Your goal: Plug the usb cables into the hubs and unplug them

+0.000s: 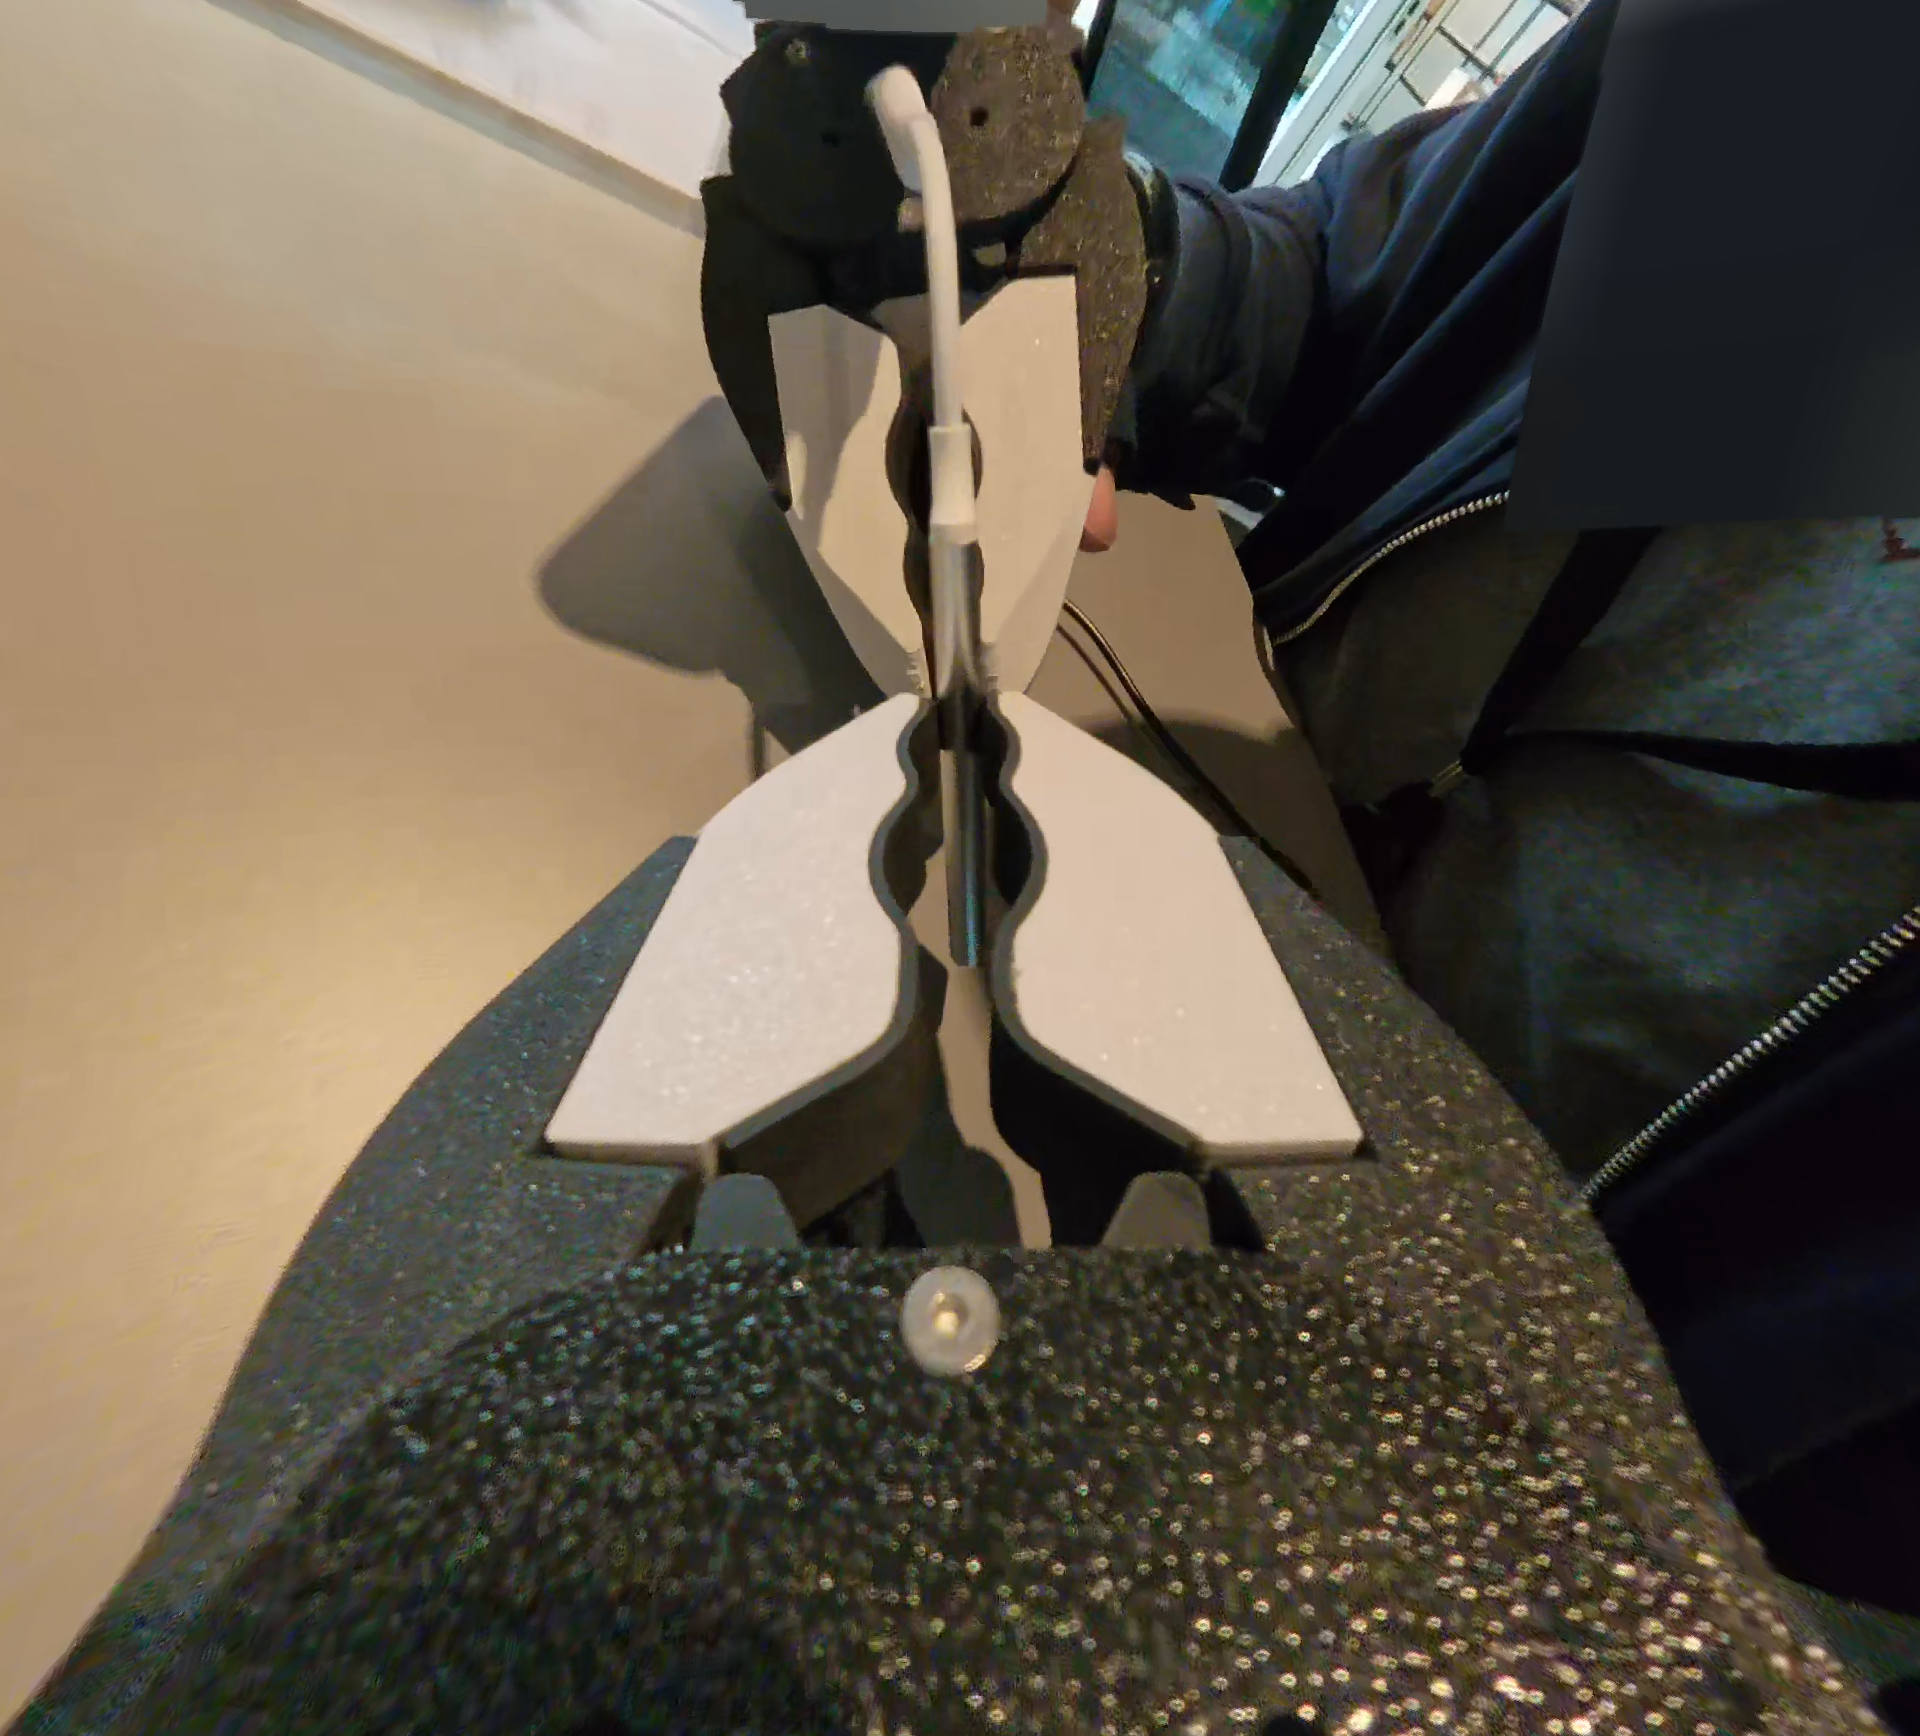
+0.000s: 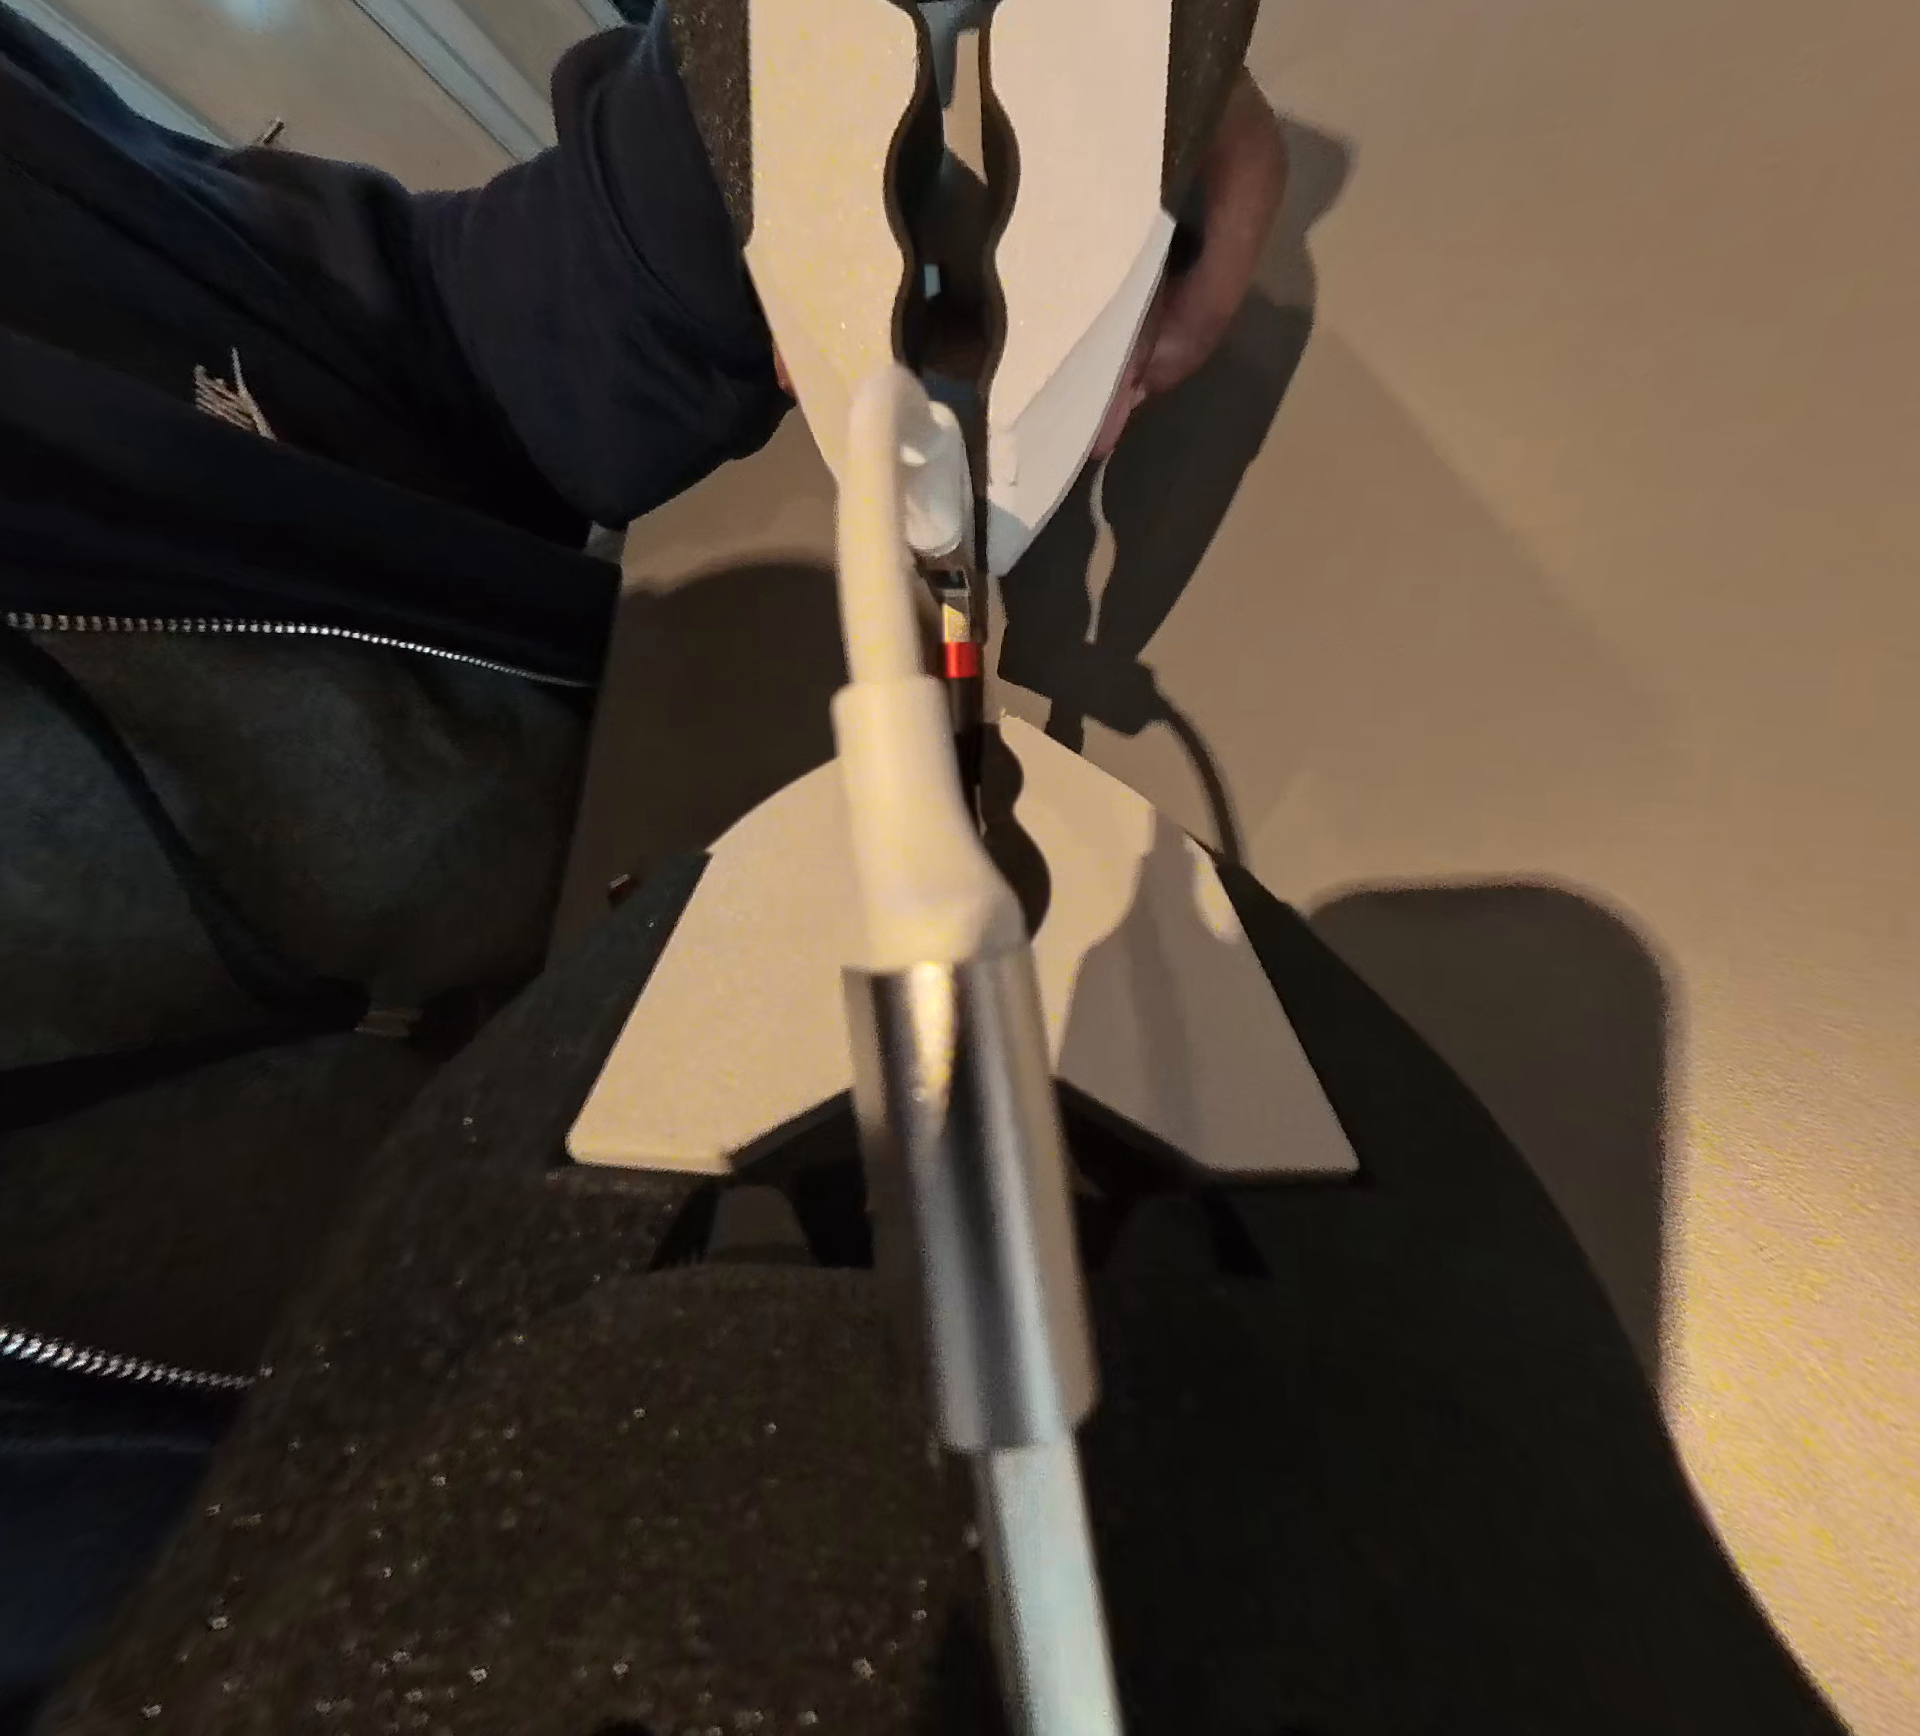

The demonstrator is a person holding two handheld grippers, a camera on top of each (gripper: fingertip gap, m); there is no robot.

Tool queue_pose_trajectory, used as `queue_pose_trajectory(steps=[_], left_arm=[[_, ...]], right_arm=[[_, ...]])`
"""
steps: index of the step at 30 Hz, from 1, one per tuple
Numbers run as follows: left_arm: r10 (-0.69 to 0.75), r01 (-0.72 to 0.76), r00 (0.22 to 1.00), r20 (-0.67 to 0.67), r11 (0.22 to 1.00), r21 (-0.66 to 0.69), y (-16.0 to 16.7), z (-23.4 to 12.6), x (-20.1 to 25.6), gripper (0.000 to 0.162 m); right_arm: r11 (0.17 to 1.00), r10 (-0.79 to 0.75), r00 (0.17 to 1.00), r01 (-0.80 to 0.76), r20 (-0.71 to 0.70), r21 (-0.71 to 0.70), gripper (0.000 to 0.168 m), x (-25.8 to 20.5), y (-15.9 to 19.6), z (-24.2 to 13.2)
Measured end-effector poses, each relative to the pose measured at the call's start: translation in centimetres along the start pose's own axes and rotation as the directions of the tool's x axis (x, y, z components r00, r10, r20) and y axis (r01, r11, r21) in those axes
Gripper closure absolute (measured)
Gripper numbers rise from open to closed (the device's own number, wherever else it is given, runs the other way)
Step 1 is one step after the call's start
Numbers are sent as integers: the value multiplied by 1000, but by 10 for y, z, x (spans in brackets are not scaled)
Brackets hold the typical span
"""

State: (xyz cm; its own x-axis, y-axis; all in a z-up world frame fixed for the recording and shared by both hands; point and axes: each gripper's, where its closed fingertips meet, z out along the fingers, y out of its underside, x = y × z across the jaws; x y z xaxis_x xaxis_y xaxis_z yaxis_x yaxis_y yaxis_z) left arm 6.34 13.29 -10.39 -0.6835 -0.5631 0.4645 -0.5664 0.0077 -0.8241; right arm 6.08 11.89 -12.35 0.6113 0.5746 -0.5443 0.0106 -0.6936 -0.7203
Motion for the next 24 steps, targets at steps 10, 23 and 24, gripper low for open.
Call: queue_pose_trajectory(steps=[10, 23, 24], left_arm=[[-19, 19, 1000, -3, 1000, -17, 5, 3, -3, 154], [-54, 54, 999, 4, 997, 50, -3, 1, -8, 154], [-62, 62, 998, 1, 996, 68, -5, 0, -9, 155]], right_arm=[[1000, 11, 1000, -11, -15, -25, 164, 3, 4, 1], [999, 37, 998, -36, -40, 33, 162, 8, -4, -2], [998, 40, 998, -38, -41, 48, 161, 8, -6, -3]])
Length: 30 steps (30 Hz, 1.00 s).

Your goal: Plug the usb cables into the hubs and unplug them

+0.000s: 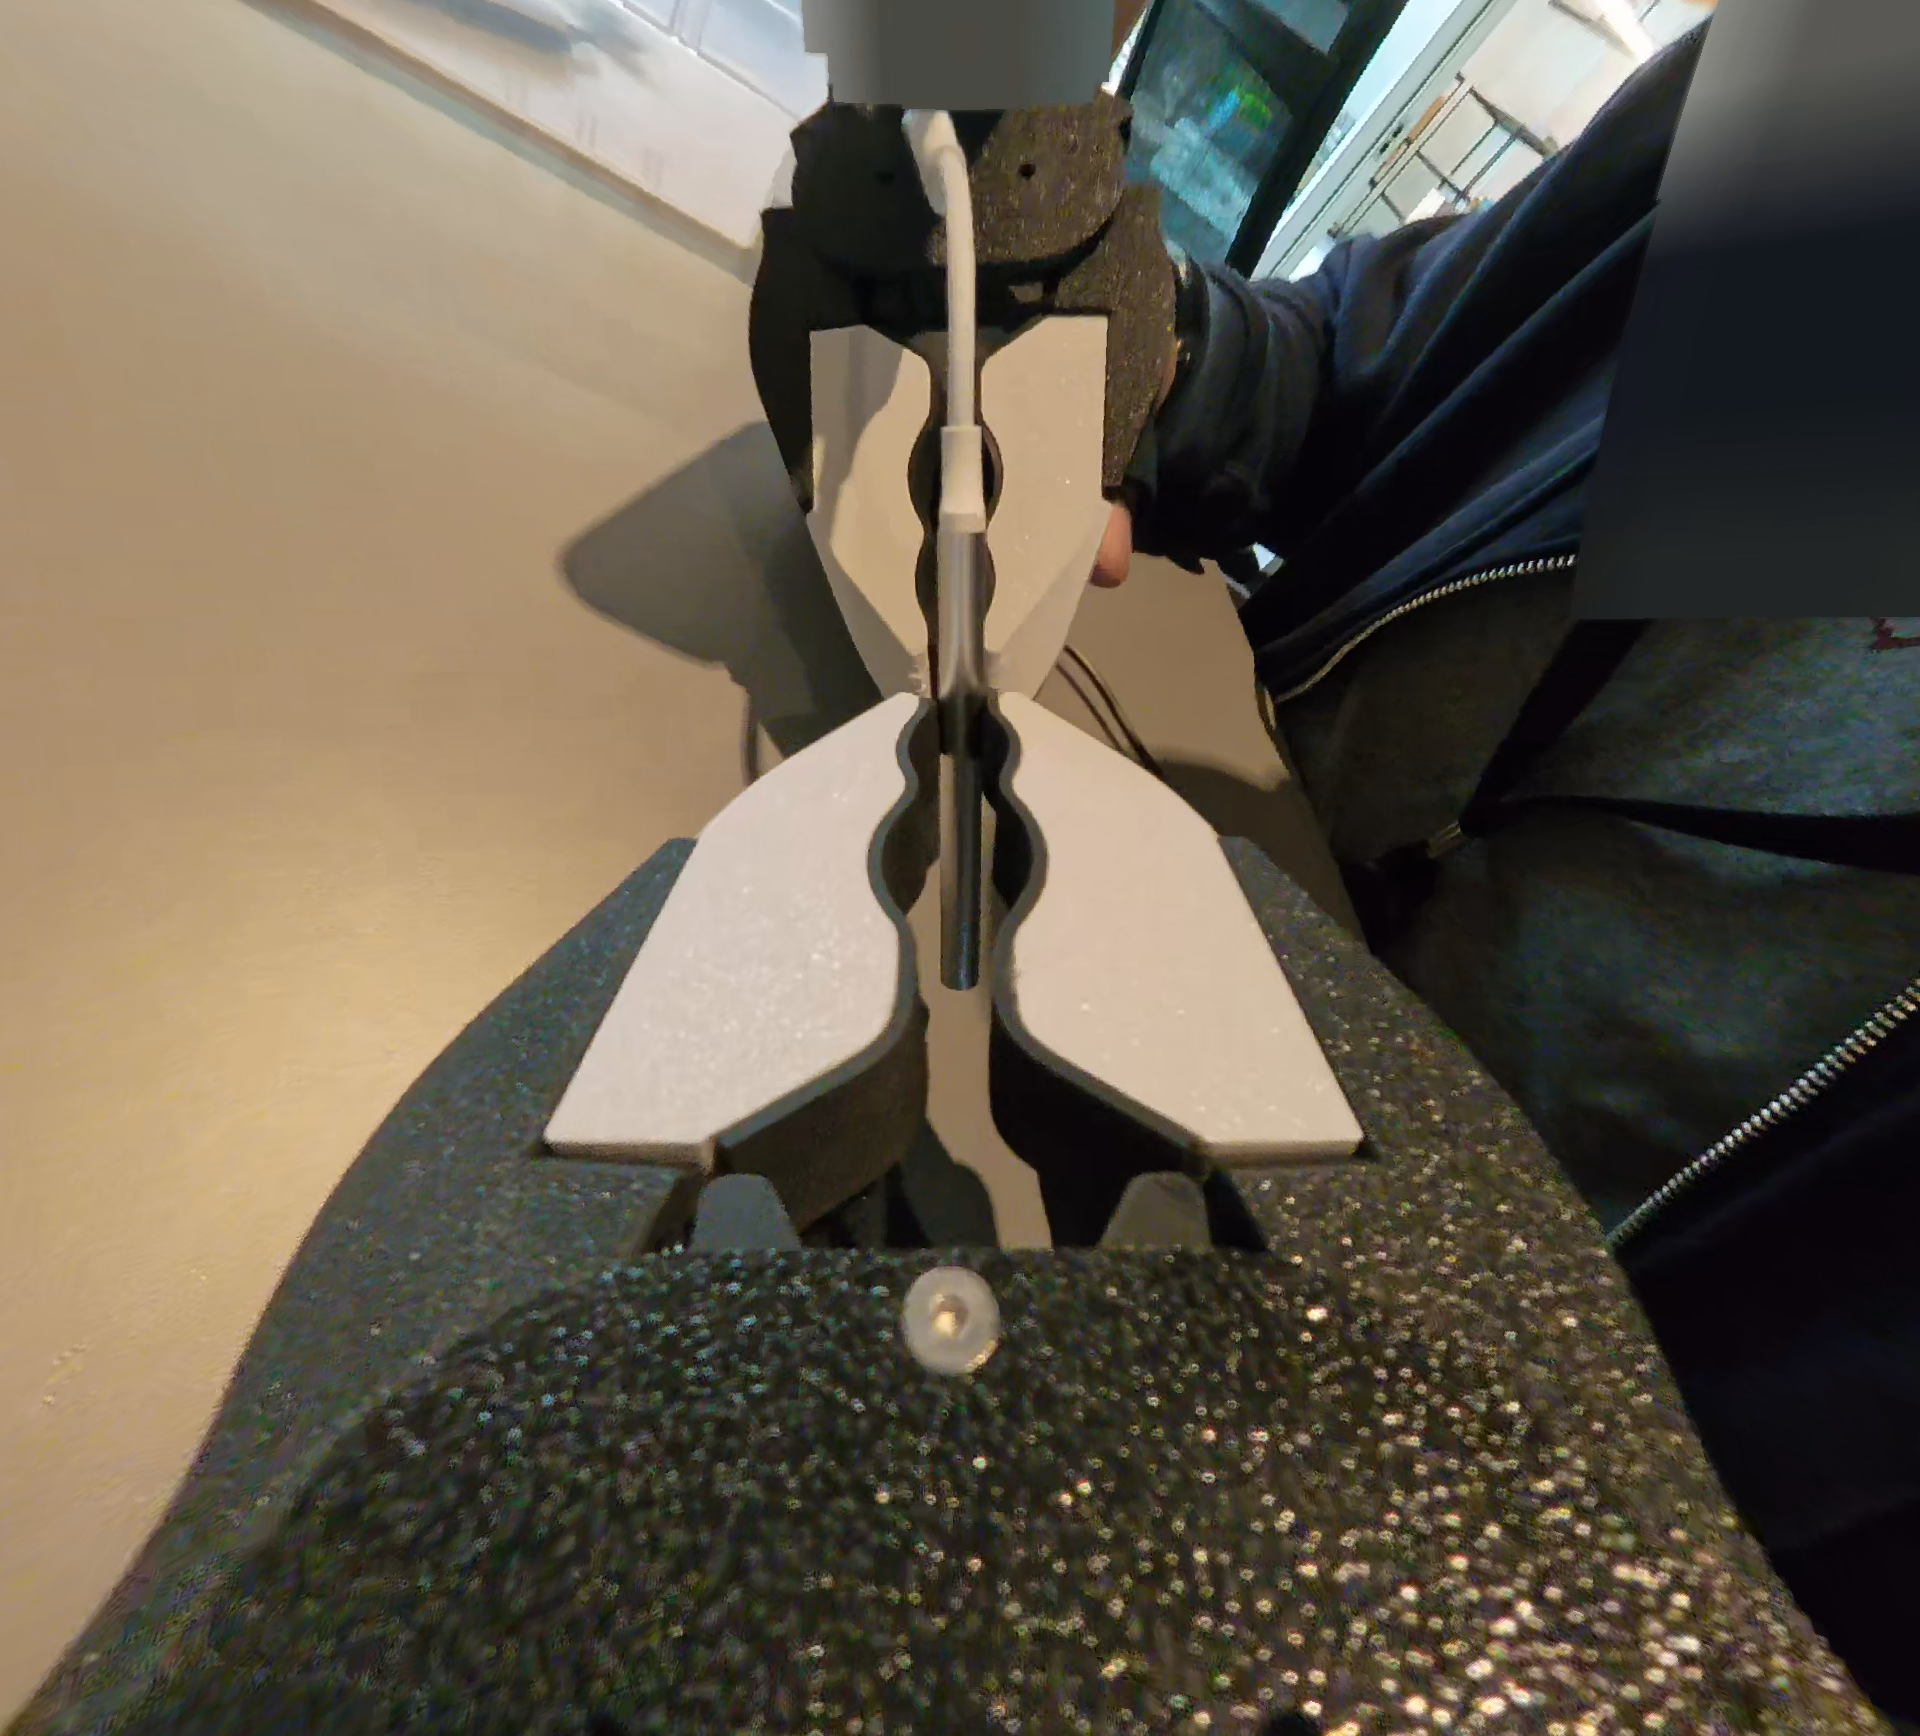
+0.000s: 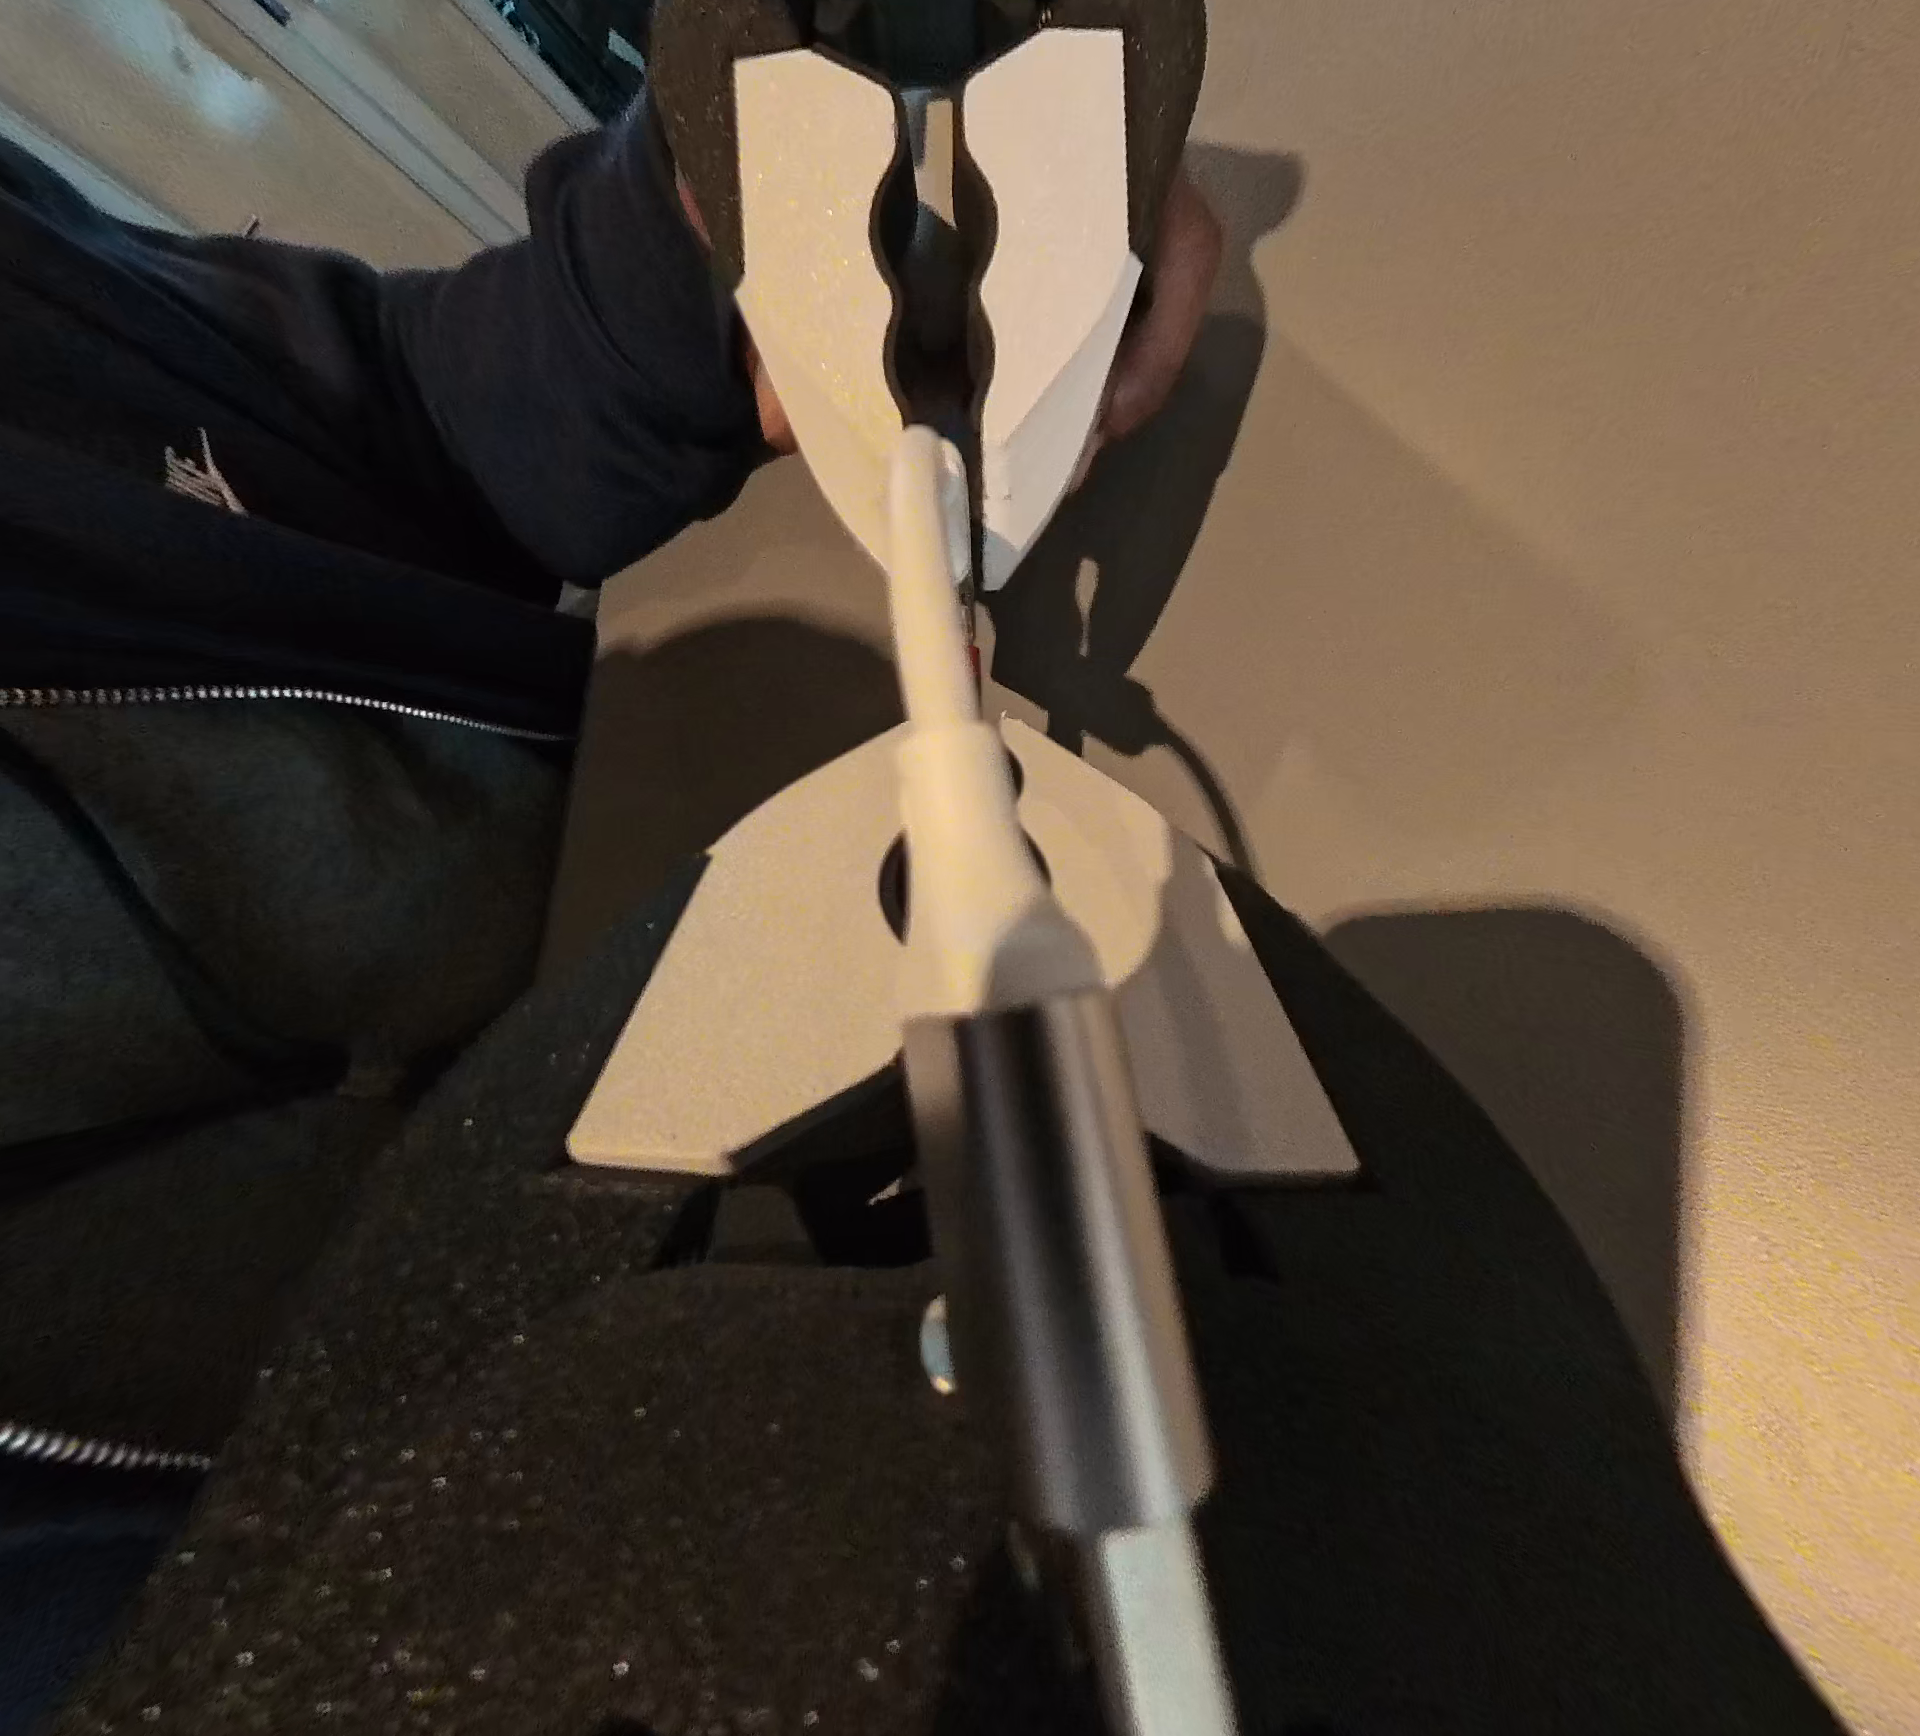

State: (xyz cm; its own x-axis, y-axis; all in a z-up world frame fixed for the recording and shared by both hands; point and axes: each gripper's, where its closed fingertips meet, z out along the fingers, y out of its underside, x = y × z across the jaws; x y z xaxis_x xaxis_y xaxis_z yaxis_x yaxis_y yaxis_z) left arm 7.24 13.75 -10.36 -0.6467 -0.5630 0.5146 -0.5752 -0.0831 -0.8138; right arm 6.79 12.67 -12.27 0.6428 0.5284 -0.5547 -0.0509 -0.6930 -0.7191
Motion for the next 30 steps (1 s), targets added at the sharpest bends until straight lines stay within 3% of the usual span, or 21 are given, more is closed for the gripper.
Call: queue_pose_trajectory(steps=[12, 25, 30], left_arm=[[-65, 60, 998, 12, 963, 264, -35, -7, -8, 155], [-107, 94, 994, 13, 924, 370, -49, -8, -12, 155], [-89, 89, 996, -16, 931, 355, -49, -11, -7, 155]], right_arm=[[978, 48, 998, -39, -41, 203, 163, 5, -30, -17], [960, 83, 996, -74, -22, 270, 162, 6, -39, -23], [966, 92, 996, -91, 7, 242, 162, 2, -37, -24]])
